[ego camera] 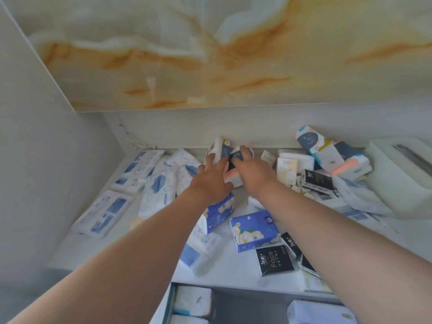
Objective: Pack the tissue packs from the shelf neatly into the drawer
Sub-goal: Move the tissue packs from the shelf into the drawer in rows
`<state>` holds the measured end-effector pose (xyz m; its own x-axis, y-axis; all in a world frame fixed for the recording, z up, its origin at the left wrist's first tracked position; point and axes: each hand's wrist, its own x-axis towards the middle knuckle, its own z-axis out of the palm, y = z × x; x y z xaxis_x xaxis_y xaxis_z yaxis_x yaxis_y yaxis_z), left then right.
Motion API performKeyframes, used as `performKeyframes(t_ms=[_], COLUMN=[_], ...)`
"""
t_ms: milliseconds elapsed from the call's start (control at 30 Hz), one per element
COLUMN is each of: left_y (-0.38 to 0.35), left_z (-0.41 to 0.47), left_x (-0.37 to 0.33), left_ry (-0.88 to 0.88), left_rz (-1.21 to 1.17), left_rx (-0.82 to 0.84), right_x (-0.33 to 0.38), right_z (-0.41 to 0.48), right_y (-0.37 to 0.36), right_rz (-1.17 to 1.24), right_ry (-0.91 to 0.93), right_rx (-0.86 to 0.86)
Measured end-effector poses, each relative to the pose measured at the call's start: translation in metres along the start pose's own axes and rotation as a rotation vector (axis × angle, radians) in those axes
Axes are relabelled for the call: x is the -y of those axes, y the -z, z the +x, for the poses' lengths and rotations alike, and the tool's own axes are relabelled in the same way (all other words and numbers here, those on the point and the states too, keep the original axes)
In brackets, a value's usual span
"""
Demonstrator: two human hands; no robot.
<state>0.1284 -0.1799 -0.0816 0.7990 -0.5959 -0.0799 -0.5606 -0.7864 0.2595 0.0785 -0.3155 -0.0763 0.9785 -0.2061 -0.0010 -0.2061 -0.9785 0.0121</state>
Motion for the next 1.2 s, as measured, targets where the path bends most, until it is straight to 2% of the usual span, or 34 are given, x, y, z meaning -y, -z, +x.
performKeyframes(t_ms=[133, 300, 400, 467, 600, 767, 1033, 1100, 1200], left_y=[0.008, 0.026, 0.040, 0.054, 0.076, 0.093, 0.061, 0.047, 0.029], left_z=[-0.003, -0.021, -0.039, -0.058, -0.094, -0.148, -0.223, -0.245, -0.281], left_x=[0.003, 0.005, 0.002, -0.004, -0.001, 0.017, 0.045, 0.049, 0.059], left_ry=[-0.007, -0.119, -0.227, -0.227, -0.184, -0.125, 0.001, 0.023, 0.043], left_rz=[-0.011, -0.079, -0.307, -0.480, -0.584, -0.660, -0.627, -0.619, -0.723], left_rx=[-0.002, -0.207, -0.349, -0.377, -0.293, -0.180, -0.225, -0.176, 0.014], right_x=[-0.009, -0.014, -0.012, -0.006, 0.009, 0.039, 0.100, 0.117, 0.138], right_z=[-0.005, -0.029, -0.045, -0.060, -0.097, -0.139, -0.204, -0.218, -0.235], right_y=[0.004, 0.033, 0.054, 0.069, 0.095, 0.113, 0.090, 0.080, 0.059], right_rz=[0.052, 0.405, 0.537, 0.650, 0.816, 0.937, 1.077, 1.103, 1.139], right_ry=[0.110, 0.051, 0.066, 0.038, 0.011, 0.012, -0.163, -0.203, -0.213], right_rx=[-0.113, -0.225, -0.207, -0.176, -0.099, 0.075, 0.336, 0.395, 0.463])
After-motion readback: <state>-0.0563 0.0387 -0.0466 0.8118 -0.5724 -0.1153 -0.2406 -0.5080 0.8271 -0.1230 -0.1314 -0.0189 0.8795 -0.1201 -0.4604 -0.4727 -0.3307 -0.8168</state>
